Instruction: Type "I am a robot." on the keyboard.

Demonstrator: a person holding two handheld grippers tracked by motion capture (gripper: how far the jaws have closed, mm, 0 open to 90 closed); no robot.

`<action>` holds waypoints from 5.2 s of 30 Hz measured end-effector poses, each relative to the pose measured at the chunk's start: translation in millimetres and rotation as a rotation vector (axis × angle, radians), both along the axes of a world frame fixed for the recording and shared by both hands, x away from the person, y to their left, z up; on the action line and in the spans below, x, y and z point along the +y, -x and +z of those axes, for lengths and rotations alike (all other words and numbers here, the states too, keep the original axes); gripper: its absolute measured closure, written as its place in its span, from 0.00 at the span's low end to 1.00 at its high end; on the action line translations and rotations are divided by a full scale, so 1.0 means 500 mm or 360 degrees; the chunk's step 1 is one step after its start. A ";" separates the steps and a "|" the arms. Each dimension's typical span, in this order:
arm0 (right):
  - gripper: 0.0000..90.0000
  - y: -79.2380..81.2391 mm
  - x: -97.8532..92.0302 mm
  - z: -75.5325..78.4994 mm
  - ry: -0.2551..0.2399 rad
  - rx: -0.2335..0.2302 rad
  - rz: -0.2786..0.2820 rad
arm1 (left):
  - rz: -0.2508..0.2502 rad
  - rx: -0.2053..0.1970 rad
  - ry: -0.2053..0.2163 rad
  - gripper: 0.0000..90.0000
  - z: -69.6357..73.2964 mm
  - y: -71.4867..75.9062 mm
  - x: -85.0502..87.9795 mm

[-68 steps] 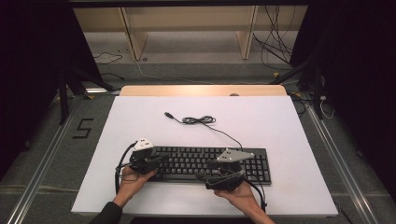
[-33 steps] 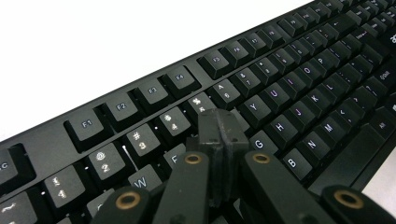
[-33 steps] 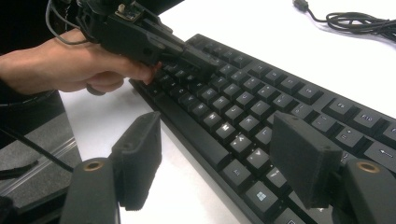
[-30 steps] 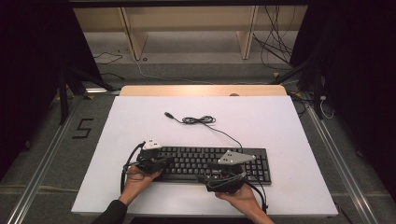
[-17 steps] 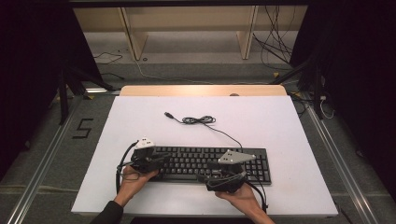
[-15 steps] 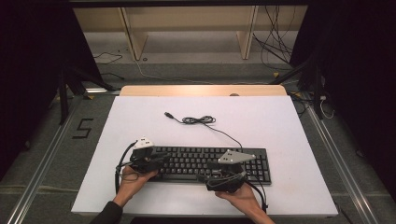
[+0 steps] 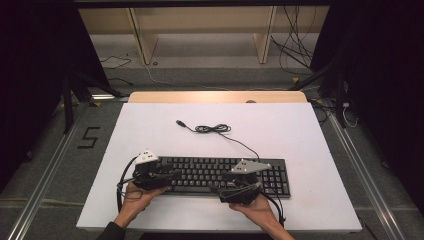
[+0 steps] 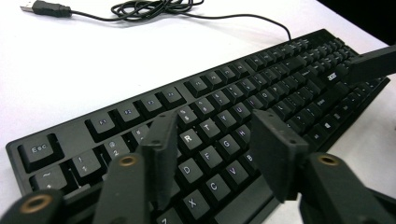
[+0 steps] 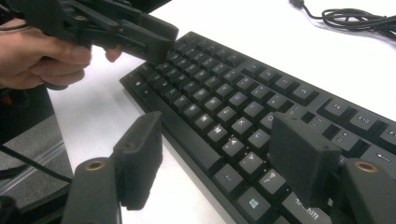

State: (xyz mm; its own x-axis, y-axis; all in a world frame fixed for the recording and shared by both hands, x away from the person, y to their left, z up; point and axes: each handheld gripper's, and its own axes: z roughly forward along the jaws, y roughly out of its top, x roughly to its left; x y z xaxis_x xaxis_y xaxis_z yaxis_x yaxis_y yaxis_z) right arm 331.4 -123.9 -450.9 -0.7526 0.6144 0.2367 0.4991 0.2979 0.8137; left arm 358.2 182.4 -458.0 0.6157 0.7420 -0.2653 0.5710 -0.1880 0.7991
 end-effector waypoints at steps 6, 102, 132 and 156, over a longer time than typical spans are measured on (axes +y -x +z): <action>0.49 -0.013 0.005 -0.002 0.0040 0.0012 -0.0024 | -0.0002 -0.0015 0.0017 0.46 -0.001 0.013 0.004; 0.50 -0.050 0.044 0.000 0.0017 0.0014 -0.0007 | -0.0018 -0.0138 0.0042 0.39 -0.008 0.065 0.017; 1.00 -0.068 0.158 -0.045 0.0198 0.0093 0.0101 | 0.0010 -0.0137 0.0044 0.34 -0.007 0.065 0.029; 1.00 -0.068 0.167 -0.064 0.0271 0.0101 0.0090 | 0.0020 -0.0144 0.0059 0.33 -0.007 0.065 0.033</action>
